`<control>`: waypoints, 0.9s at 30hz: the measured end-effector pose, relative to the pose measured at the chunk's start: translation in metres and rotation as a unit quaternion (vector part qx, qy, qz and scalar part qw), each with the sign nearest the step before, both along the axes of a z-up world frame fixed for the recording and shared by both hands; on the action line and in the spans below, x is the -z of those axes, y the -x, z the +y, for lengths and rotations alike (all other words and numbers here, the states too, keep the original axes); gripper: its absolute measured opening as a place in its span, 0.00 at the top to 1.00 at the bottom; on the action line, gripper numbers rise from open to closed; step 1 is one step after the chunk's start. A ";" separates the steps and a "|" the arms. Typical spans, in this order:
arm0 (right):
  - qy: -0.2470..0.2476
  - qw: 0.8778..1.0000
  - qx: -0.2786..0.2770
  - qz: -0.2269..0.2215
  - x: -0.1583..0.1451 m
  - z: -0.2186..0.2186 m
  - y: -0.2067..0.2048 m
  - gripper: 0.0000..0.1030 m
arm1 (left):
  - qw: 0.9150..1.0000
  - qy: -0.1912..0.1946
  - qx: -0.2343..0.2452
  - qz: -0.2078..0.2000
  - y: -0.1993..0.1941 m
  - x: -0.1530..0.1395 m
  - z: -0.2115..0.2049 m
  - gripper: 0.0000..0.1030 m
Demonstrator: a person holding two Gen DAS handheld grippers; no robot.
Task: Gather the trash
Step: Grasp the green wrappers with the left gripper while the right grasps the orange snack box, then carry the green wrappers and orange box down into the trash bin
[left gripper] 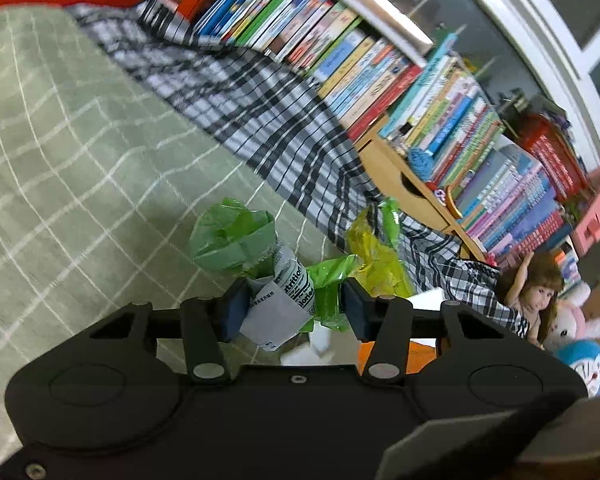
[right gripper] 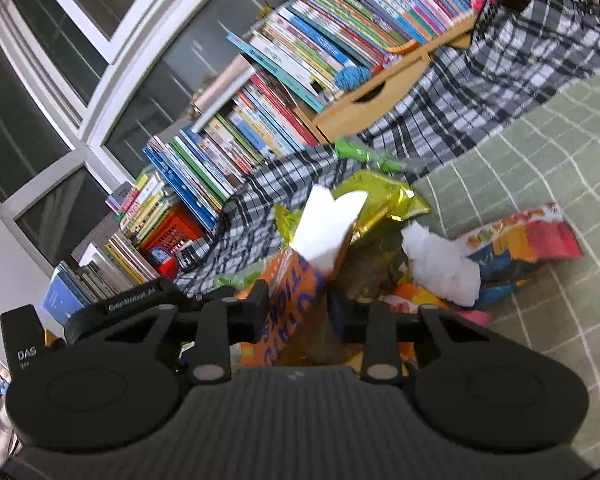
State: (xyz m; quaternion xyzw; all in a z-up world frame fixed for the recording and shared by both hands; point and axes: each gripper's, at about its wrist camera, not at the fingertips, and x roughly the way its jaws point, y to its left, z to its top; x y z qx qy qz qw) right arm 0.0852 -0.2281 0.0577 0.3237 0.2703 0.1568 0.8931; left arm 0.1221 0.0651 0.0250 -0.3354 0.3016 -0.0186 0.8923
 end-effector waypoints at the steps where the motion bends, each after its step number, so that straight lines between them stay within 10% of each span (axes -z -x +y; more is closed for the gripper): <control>1: 0.004 1.000 0.002 -0.007 -0.004 -0.001 0.003 0.69 | 1.000 -0.008 0.002 -0.007 0.005 -0.005 -0.001 0.54; 10: 0.067 0.996 0.014 -0.050 -0.037 -0.003 0.032 0.76 | 0.993 -0.095 0.025 -0.070 0.062 -0.047 -0.015 0.54; 27: 0.146 0.982 -0.021 -0.117 -0.072 -0.017 0.150 0.76 | 0.979 -0.129 0.105 -0.122 0.215 -0.057 -0.045 0.54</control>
